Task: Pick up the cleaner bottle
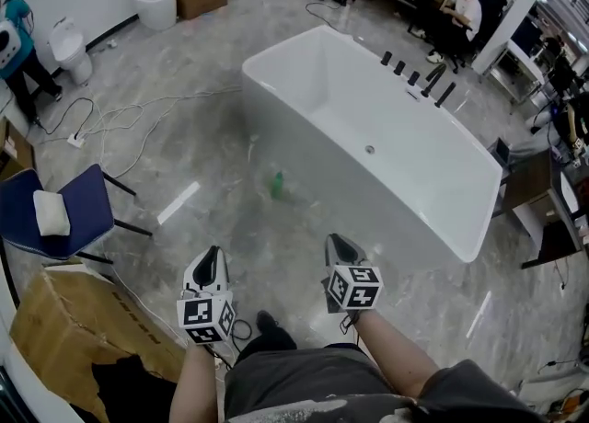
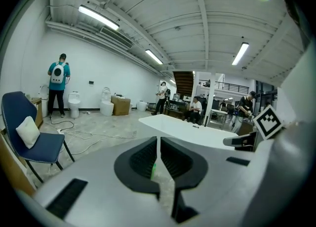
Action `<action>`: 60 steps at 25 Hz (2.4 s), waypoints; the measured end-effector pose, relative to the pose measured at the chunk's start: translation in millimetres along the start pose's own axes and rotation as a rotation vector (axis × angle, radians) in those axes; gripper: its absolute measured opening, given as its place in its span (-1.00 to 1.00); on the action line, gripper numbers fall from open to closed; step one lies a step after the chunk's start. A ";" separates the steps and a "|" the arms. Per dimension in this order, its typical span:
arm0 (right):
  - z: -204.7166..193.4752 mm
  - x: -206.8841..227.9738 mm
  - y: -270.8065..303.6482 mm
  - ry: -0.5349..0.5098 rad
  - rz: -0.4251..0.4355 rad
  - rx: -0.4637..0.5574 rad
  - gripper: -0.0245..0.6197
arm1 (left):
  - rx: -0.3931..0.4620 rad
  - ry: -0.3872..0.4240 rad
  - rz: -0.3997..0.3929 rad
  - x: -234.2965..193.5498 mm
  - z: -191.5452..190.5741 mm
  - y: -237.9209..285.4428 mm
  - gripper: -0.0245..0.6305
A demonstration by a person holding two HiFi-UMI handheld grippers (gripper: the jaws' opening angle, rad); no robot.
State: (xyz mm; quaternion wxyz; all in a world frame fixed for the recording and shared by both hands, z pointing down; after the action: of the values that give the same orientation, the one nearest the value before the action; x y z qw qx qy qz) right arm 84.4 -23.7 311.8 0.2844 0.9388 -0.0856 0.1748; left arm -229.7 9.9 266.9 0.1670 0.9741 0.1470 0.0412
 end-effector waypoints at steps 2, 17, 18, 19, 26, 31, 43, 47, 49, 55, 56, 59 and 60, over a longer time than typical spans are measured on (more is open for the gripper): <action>3.3 -5.6 12.6 -0.012 -0.020 0.004 -0.83 | -0.005 -0.011 -0.005 -15.5 -0.9 10.0 -0.83; 7.3 3.0 84.4 -0.002 -0.090 -0.016 -0.83 | -0.018 -0.034 -0.045 -59.1 -8.0 79.6 -0.83; 7.5 4.6 93.5 -0.003 -0.088 -0.020 -0.83 | -0.020 -0.033 -0.044 -60.2 -9.1 85.6 -0.83; 7.5 6.6 103.6 -0.004 -0.085 -0.024 -0.83 | -0.022 -0.028 -0.043 -61.3 -10.4 92.6 -0.83; -7.1 33.7 198.7 -0.043 -0.084 -0.078 -0.83 | -0.052 0.005 -0.014 -77.0 -36.8 159.8 -0.83; -22.7 59.0 278.7 -0.149 -0.064 -0.100 -0.83 | -0.057 0.051 0.011 -83.1 -64.3 228.0 -0.83; -87.3 113.9 444.2 -0.145 -0.079 -0.160 -0.83 | -0.148 -0.001 0.040 -105.7 -176.0 366.1 -0.83; -114.2 132.2 487.0 -0.173 -0.064 -0.145 -0.83 | -0.156 -0.011 0.026 -106.6 -221.3 401.6 -0.83; -129.9 143.9 505.5 -0.185 -0.067 -0.125 -0.83 | -0.147 -0.014 0.018 -106.3 -242.0 418.4 -0.83; -189.5 182.0 550.0 -0.172 -0.086 -0.078 -0.83 | -0.111 -0.010 0.000 -106.5 -315.6 466.1 -0.83; -200.2 187.8 555.6 -0.174 -0.089 -0.075 -0.82 | -0.104 -0.018 0.006 -107.0 -327.4 472.5 -0.83; -230.0 203.0 572.5 -0.190 -0.089 -0.074 -0.80 | -0.066 -0.055 0.031 -109.7 -356.8 488.0 -0.83; -239.1 207.0 578.3 -0.186 -0.085 -0.074 -0.77 | -0.054 -0.057 0.030 -110.5 -364.8 492.6 -0.83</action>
State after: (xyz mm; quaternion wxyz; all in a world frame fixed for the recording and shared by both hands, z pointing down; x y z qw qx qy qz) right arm 58.5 -377.9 867.1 0.3168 0.9426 -0.0784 0.0713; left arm -248.0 -352.9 772.9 0.1966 0.9721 0.1266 0.0198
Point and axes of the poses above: the fingertips, and each gripper's own axes: y forward along the fingers, x to its right, z out of its top, the point moved 9 cm from there along -y, backward along the fingers, and after that the axes turned 12 degrees about y, right-handed, at the moved point
